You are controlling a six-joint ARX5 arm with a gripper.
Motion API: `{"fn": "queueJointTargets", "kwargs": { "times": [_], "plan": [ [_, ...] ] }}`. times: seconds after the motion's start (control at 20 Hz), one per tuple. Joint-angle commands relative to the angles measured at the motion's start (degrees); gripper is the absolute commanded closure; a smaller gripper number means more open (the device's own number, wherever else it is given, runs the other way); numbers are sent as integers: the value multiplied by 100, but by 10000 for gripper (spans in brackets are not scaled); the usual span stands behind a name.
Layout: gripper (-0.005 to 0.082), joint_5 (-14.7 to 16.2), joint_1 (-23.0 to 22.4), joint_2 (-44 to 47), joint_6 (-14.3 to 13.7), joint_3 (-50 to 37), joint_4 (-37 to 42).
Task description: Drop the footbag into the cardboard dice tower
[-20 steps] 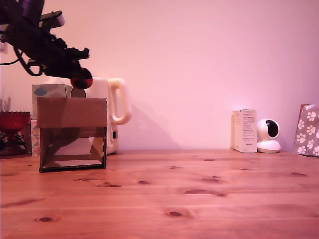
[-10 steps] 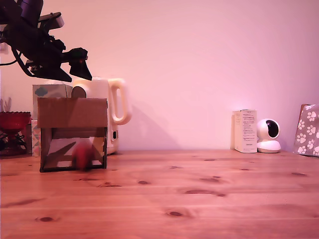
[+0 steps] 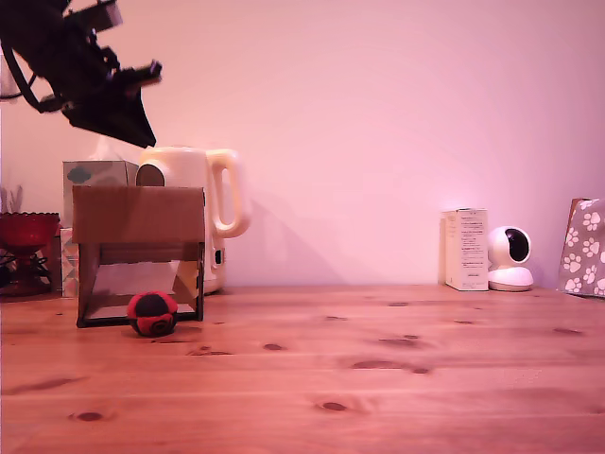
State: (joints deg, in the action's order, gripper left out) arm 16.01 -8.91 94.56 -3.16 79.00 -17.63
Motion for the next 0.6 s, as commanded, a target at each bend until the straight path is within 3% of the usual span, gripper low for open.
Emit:
{"fn": "queueJointTargets", "kwargs": {
  "times": [0.0, 0.3, 0.45, 0.55],
  "plan": [
    [793, 114, -44, 24, 11, -24, -216],
    [793, 330, -103, -210, 17, -651, -107],
    [793, 417, -140, -446, 72, -1193, 192],
    [793, 634, -140, -636, 170, -1694, 605]
  ]
}}
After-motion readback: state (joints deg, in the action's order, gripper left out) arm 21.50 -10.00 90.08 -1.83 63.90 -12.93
